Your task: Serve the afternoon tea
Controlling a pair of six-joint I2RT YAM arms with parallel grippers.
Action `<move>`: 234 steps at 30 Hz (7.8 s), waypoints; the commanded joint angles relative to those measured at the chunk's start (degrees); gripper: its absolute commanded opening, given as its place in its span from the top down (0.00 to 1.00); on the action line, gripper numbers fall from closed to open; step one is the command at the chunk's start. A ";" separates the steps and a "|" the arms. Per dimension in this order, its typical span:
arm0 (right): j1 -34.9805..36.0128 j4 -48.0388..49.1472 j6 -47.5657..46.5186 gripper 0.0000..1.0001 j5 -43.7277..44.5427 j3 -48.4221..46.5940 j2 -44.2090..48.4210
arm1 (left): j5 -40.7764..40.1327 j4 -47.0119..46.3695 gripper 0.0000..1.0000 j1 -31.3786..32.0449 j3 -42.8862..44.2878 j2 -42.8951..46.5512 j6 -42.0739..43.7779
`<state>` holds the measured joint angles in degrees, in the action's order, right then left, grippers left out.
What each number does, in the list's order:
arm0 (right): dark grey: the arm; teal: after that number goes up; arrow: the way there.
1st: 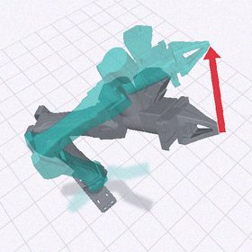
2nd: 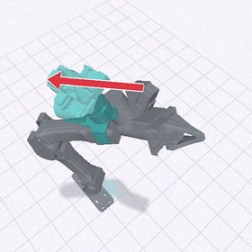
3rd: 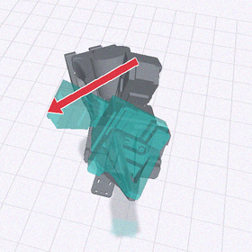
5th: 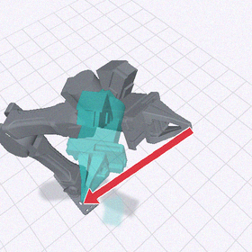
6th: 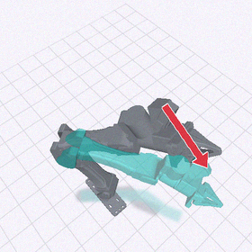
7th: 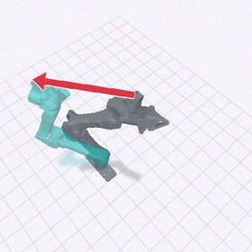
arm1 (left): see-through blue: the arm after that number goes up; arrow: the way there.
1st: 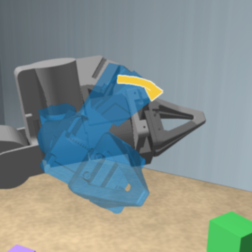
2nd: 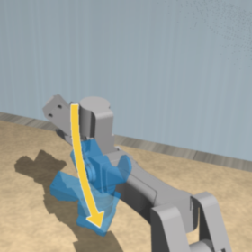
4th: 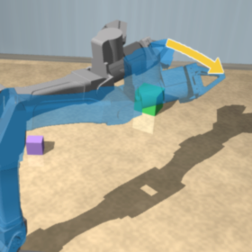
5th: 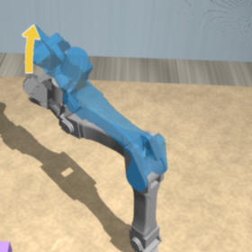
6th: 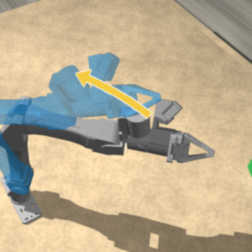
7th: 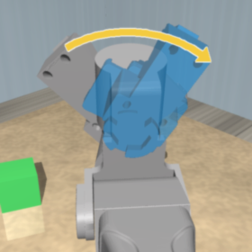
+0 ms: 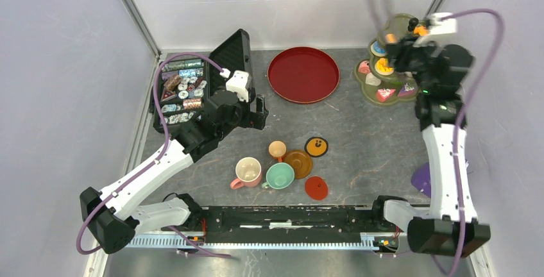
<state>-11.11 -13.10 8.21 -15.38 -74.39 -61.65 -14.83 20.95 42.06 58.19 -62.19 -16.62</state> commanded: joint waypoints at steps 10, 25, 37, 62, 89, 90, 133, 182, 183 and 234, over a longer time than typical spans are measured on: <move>31.16 -0.04 -9.31 0.54 8.95 -7.39 -32.24 | -0.63 -1.13 0.00 -0.49 0.69 -0.48 -2.18; 32.12 8.18 -8.48 0.51 6.80 -5.74 -49.36 | -0.30 -1.26 0.00 -0.58 0.60 -0.86 -2.19; 32.27 2.25 -10.51 0.28 13.13 -7.40 -46.69 | 0.06 -1.21 0.00 -0.58 0.55 -0.46 -2.18; 54.13 -2.85 13.28 0.23 31.15 25.14 -26.25 | 1.89 -1.09 0.00 -0.58 0.89 -0.45 -2.71; 33.18 -3.59 12.39 0.21 44.26 40.58 -17.56 | 1.46 -0.74 0.00 -0.58 0.76 1.64 -2.61; 30.84 -2.65 11.25 0.21 43.70 40.87 -16.76 | 1.51 -0.74 0.00 -0.58 0.78 1.66 -2.63; -6.14 16.40 6.19 0.21 25.55 32.32 -28.16 | 1.42 -0.74 0.00 -0.49 0.60 0.97 -2.54; 63.84 -1.69 19.87 0.81 32.02 12.37 -35.79 | -0.90 -0.12 0.00 -1.02 1.13 0.64 -2.36; 63.85 -1.65 19.68 0.87 32.51 12.21 -35.58 | -0.75 -0.12 0.00 -1.02 1.13 0.65 -2.36; -8.57 4.60 19.47 1.00 35.04 26.48 -21.01 | -0.12 -0.30 0.00 -1.02 0.87 0.56 -2.36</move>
<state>-18.52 -13.63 27.97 21.19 -45.65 -81.62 -14.87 21.12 41.32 58.19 -62.46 -16.64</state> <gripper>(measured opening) 0.025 0.997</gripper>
